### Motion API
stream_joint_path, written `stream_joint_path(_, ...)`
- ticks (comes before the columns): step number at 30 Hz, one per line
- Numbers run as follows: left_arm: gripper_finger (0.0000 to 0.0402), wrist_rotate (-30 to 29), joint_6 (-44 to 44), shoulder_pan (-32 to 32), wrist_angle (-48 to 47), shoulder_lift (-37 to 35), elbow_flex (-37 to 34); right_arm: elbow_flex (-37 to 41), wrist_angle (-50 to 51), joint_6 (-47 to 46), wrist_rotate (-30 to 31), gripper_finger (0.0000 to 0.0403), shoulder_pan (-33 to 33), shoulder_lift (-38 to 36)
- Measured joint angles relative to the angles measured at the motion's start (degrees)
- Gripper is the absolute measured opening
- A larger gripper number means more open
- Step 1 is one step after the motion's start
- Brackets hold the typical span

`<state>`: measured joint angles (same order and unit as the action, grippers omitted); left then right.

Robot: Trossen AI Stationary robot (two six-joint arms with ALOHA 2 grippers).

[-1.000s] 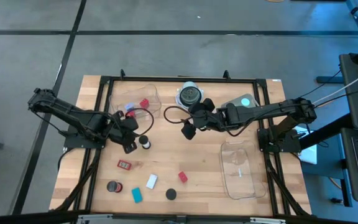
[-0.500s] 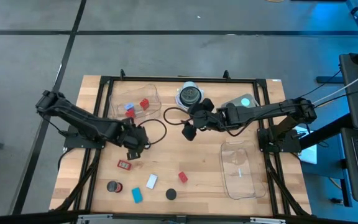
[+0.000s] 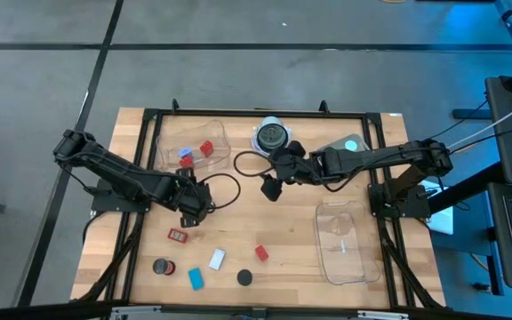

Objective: Pick & Place Office items
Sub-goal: Move the white hourglass to the top middle of the table

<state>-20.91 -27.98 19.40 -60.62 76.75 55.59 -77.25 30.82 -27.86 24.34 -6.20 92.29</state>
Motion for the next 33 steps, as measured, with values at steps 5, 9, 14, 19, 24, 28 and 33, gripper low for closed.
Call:
stream_joint_path(5, 0.0277, 0.2, -2.9, 0.1, 1.0, 0.0, -1.1, 0.0, 1.9, 0.0, -0.1, 0.0297, 0.0, 0.0)
stream_joint_path(9, 0.0277, 1.9, -4.3, 0.1, 5.3, -1.1, -4.8, 0.0, 2.2, 0.0, 0.0, 0.0297, 0.0, 0.0)
stream_joint_path(14, 0.0277, -0.1, -4.3, 0.1, 10.0, -4.8, -8.3, 0.0, 2.2, -0.2, 0.0, 0.0297, 0.0, 0.0)
stream_joint_path(19, 0.0277, -0.4, -2.3, 0.0, 13.5, -6.1, -10.6, 0.0, 2.3, -0.2, -0.1, 0.0297, 0.0, 0.0)
stream_joint_path(24, 0.0277, -0.1, 1.2, -1.0, 18.7, -7.1, -13.1, 0.0, 2.2, -0.2, -2.8, 0.0297, 0.0, 0.0)
stream_joint_path(28, 0.0277, -0.3, 3.8, -1.6, 20.3, -7.1, -13.2, 0.0, 2.2, -0.2, -3.2, 0.0297, 0.0, 0.0)
stream_joint_path(33, 0.0277, -0.3, 6.3, -2.4, 21.7, -7.1, -13.2, 0.0, 2.2, -0.2, -4.5, 0.0297, 0.0, 0.0)
